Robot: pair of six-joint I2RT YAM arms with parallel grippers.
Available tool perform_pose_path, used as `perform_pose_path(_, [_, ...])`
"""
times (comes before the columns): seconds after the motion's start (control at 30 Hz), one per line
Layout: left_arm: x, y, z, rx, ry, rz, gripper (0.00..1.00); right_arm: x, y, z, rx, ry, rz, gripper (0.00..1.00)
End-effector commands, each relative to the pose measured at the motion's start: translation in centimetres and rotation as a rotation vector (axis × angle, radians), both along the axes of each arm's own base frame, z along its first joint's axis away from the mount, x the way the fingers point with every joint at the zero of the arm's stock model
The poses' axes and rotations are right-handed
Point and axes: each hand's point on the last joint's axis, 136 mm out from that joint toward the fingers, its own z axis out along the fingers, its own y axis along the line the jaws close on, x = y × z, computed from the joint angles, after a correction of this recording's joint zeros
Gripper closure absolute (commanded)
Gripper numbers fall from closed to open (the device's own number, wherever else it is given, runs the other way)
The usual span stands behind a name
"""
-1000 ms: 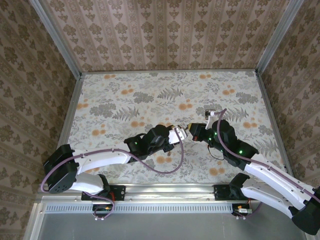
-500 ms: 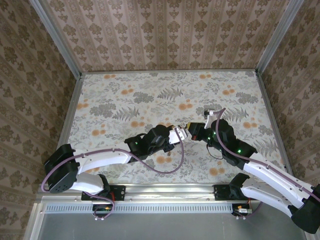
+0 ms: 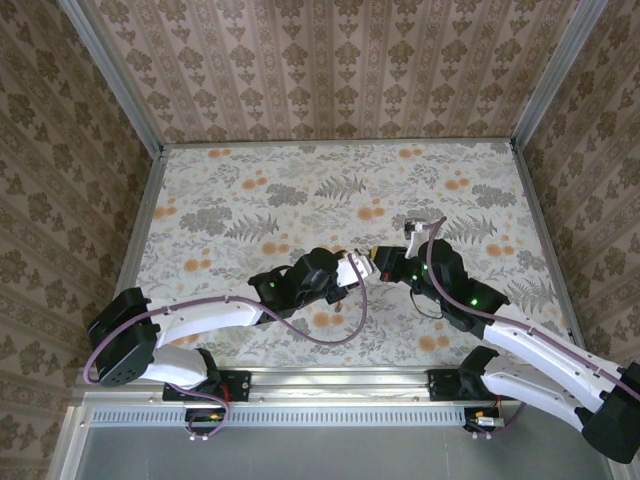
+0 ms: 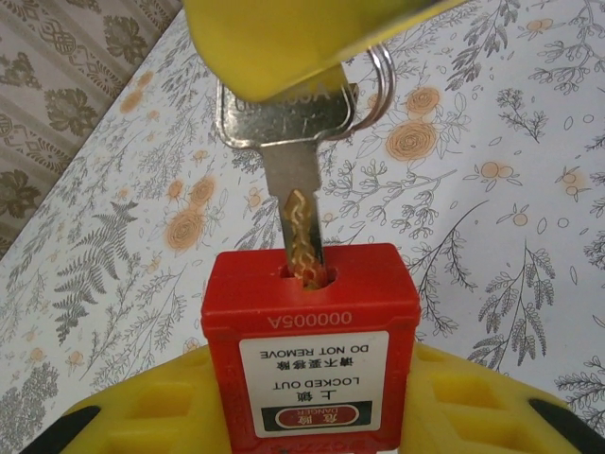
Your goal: Unlock with the key
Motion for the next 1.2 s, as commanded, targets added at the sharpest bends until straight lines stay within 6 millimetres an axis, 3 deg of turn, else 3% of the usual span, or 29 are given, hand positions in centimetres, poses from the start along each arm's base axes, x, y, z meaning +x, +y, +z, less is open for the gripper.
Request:
perform_pose_path(0.0, [0.4,-1.3,3.5,-0.116,-0.021,-0.005,0.75,-0.2,0.5,-0.9,-0.003,0.019,0.008,1.0])
perform_pose_path(0.6, [1.0,-2.5,6.2,-0.222,0.003,-0.007,0.75,-0.4,2.3,-2.9,-0.006,0.062,0.042,1.0])
perform_pose_path(0.87, [1.3,-1.4,8.5,-0.373,0.075,-0.015,0.75,-0.3,1.7,-2.9,-0.046,0.045,0.022,1.0])
perform_pose_path(1.17, [0.4,-1.7,7.7,-0.307,0.051,-0.037,0.76,0.1,2.3,-1.9,-0.044,0.07,0.029,1.0])
